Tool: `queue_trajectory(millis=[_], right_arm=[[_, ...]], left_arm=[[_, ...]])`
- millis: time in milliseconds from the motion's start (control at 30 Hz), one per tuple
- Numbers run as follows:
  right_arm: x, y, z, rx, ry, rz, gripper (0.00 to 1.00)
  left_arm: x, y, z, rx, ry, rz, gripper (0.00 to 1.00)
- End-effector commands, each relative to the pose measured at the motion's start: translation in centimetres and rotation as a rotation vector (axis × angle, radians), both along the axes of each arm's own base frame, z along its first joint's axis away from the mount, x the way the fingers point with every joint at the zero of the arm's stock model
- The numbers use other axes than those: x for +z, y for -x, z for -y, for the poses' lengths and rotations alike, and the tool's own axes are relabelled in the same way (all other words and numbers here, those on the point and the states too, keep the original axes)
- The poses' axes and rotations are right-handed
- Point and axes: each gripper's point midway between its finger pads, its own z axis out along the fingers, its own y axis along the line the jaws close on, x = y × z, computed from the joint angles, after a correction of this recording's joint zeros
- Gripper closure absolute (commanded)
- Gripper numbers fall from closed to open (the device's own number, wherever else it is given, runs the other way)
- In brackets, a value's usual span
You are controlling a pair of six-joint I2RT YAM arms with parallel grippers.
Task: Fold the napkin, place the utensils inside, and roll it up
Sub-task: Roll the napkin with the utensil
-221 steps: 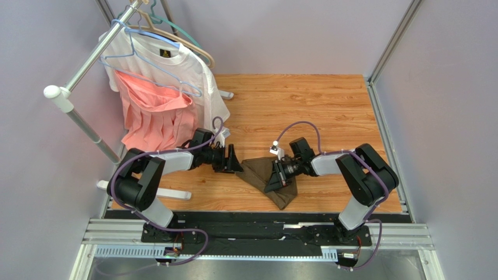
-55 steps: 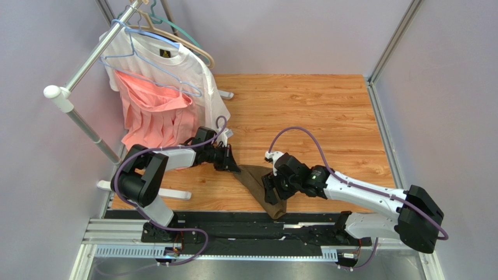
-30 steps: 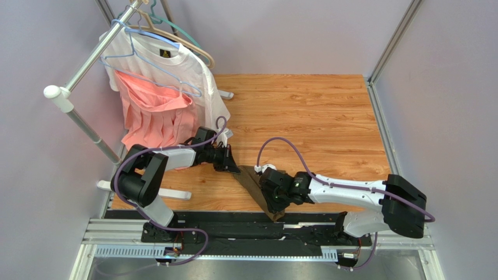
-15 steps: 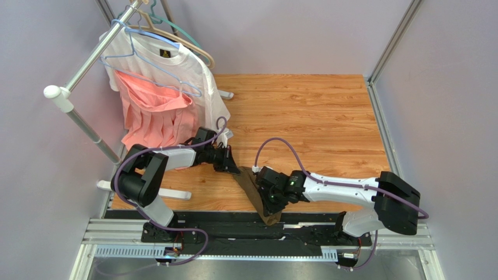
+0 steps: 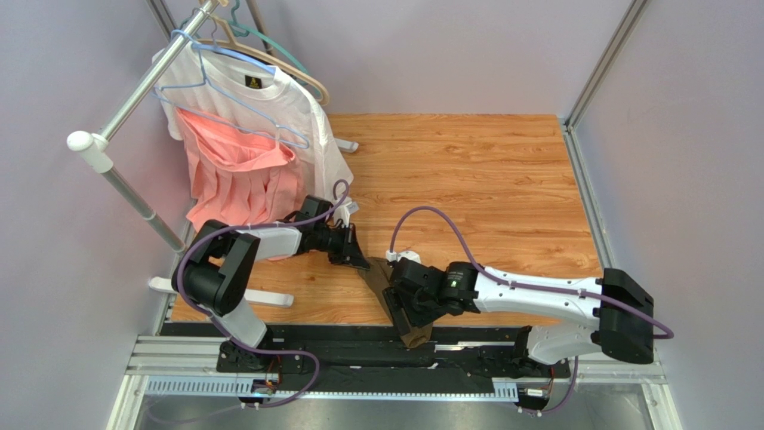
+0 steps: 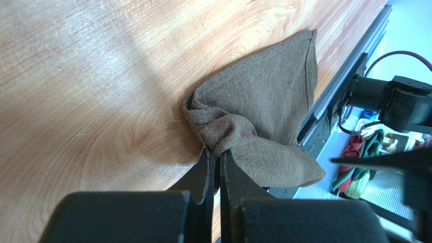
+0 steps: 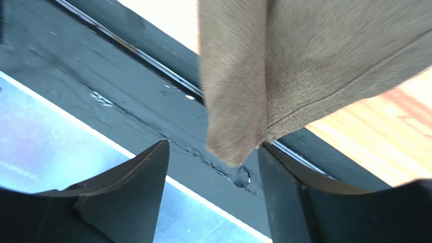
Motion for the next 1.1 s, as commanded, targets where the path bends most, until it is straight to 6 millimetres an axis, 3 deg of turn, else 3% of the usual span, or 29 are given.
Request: queue_trajectory(millis=[0, 33, 67, 100, 133, 233, 267, 333, 567, 1067], right_arm=[[3.7, -1.6, -0.9, 0.028, 0.084, 0.244, 0.30], [3.2, -2.3, -0.9, 0.030, 0.148, 0.311, 0.30], [4.1, -2.3, -1.9, 0.041, 0.147, 0.341, 0.29], [3.6, -1.5, -1.9, 0.085, 0.195, 0.361, 0.29], [2.6, -1.9, -2.1, 0.092, 0.267, 0.411, 0.29], [2.4, -1.2, -3.0, 0.155, 0.361, 0.496, 0.29], [1.1, -1.0, -3.2, 0.177, 0.411, 0.500, 0.29], [0.8, -0.5, -3.8, 0.197, 0.428, 0.517, 0.30], [-0.2, -1.0, -3.0, 0.192, 0.477, 0.565, 0.30], [-4.2, 0.9, -1.7, 0.211, 0.516, 0.502, 0.39]], left_arm=[[-0.6, -0.2, -0.2, -0.013, -0.030, 0.001, 1.00], [-0.6, -0.2, -0.2, -0.013, -0.032, 0.006, 1.00], [-0.6, -0.3, -0.2, -0.012, -0.037, 0.006, 1.00], [-0.6, -0.4, -0.3, -0.012, -0.041, 0.006, 1.00], [-0.6, -0.4, -0.3, -0.014, -0.042, 0.009, 1.00], [-0.4, -0.4, -0.2, -0.016, -0.037, 0.012, 1.00], [-0.4, -0.4, -0.2, -0.015, -0.038, 0.013, 1.00], [-0.3, -0.5, -0.3, -0.014, -0.039, 0.017, 1.00], [0.1, -0.5, -0.2, -0.016, -0.033, 0.026, 1.00], [0.0, -0.4, -0.3, -0.013, -0.036, 0.028, 1.00]])
